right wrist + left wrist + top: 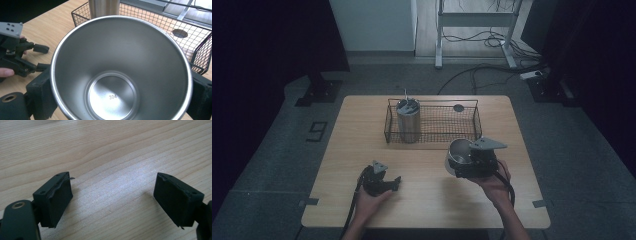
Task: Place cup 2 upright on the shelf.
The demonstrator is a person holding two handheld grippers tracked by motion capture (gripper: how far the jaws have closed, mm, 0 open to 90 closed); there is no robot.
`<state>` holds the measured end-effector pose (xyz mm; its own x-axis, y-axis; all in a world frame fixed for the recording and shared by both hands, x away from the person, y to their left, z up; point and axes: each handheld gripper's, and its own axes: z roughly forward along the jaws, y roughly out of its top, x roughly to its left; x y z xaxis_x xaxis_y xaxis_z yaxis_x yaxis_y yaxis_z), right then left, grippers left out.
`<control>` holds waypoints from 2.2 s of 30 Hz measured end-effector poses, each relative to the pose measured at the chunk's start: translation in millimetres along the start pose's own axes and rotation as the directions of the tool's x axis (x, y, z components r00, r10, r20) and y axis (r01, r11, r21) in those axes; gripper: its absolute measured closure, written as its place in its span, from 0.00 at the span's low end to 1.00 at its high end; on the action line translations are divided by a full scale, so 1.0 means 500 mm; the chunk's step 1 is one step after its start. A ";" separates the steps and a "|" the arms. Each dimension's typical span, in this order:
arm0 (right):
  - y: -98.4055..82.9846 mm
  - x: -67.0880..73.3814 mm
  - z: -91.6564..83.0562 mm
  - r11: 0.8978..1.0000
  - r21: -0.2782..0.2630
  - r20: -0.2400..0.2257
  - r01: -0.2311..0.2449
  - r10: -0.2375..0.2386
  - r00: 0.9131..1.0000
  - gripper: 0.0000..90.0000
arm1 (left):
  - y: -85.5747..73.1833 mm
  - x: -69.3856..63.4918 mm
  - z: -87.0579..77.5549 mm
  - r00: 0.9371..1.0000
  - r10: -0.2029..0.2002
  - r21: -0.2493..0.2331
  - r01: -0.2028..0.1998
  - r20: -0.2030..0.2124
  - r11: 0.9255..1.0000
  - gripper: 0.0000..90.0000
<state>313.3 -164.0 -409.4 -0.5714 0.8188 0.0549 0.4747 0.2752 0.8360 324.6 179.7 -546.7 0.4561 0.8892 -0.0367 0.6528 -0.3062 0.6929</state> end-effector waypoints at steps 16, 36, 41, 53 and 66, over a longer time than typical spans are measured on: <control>0.053 -0.025 0.024 1.000 -0.004 0.027 -0.015 0.015 1.000 0.08 | 0.000 0.000 0.000 1.000 -0.002 -0.003 0.002 0.000 1.000 0.17; 0.119 -0.075 0.069 1.000 0.007 0.062 -0.017 0.016 0.998 0.08 | -0.001 0.001 -0.001 1.000 0.001 -0.002 -0.001 0.006 1.000 0.17; 0.132 -0.086 0.084 1.000 0.014 0.068 -0.015 0.014 0.998 0.08 | -0.001 0.002 0.000 1.000 0.002 -0.002 -0.002 0.006 1.000 0.17; 0.158 -0.107 0.114 0.999 0.018 0.080 -0.030 0.028 0.996 0.08 | -0.001 0.003 -0.001 1.000 0.004 -0.001 -0.004 0.009 1.000 0.17; 0.181 -0.129 0.143 0.999 0.028 0.090 -0.033 0.030 0.996 0.08 | -0.001 0.003 -0.001 1.000 0.004 -0.003 -0.004 0.011 1.000 0.17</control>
<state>440.8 -155.8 -376.1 -0.4944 0.8687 0.0310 0.5116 0.2620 0.8183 324.6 181.1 -546.9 0.4657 0.8840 -0.0417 0.6492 -0.3092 0.6949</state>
